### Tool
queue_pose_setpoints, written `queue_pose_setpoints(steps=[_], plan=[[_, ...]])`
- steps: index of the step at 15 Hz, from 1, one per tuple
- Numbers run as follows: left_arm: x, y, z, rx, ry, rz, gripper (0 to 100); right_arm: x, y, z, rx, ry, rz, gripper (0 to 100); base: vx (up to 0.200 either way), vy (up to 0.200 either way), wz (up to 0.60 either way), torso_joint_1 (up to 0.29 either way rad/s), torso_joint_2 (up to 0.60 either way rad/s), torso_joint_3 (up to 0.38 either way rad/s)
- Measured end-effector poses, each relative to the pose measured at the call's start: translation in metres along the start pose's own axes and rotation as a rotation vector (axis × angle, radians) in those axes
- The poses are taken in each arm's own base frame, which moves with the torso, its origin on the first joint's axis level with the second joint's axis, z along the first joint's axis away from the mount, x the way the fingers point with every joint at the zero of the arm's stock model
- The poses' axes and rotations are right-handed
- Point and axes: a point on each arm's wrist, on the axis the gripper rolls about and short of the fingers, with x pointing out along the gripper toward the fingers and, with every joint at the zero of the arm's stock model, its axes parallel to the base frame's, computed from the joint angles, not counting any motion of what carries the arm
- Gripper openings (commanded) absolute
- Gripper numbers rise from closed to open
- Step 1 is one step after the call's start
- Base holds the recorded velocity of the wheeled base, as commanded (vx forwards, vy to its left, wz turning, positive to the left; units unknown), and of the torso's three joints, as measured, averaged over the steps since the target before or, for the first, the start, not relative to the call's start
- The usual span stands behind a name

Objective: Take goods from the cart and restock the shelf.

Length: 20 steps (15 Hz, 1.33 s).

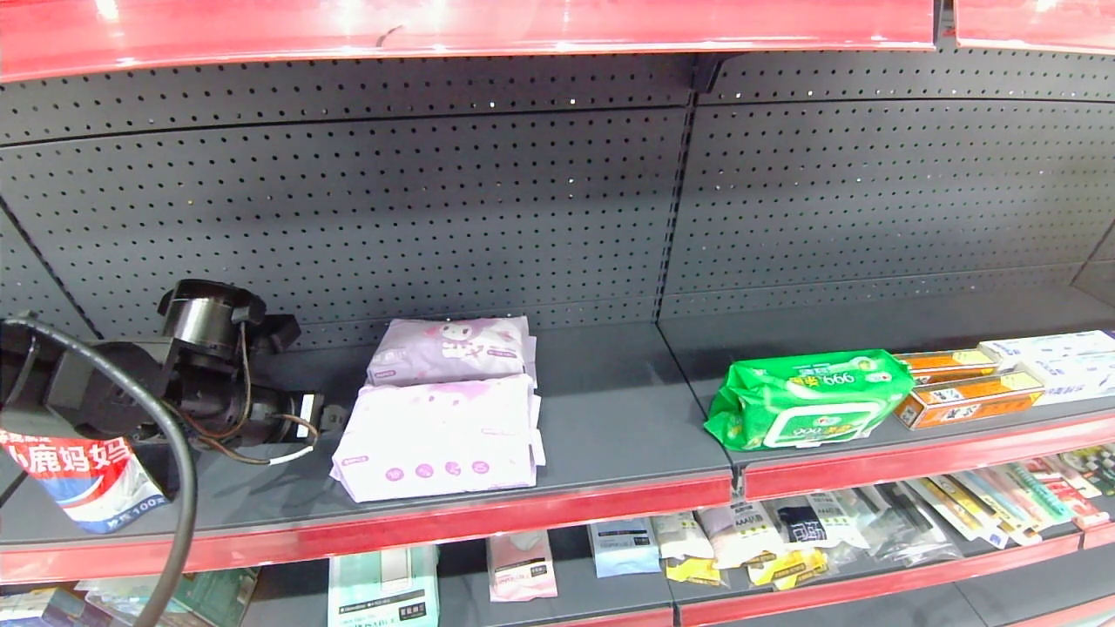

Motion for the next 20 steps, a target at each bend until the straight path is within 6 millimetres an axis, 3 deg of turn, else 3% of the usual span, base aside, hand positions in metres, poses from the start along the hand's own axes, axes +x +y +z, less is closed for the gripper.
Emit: queue_pose_setpoints(steps=[15,17,20], plan=[[-0.001,-0.001,0.000,0.002,-0.005,-0.001,100,0.000,0.000,0.000,0.000,0.000,0.000,100,0.000,0.000,0.00,0.000,0.00,0.000],[-0.008,0.004,0.001,-0.001,-0.021,0.009,100,0.000,0.000,0.000,0.000,0.000,0.000,100,0.000,0.000,0.00,0.000,0.00,0.000],[-0.037,0.013,-0.002,0.016,-0.082,0.035,100,0.000,0.000,0.000,0.000,0.000,0.000,100,0.000,0.000,0.00,0.000,0.00,0.000]])
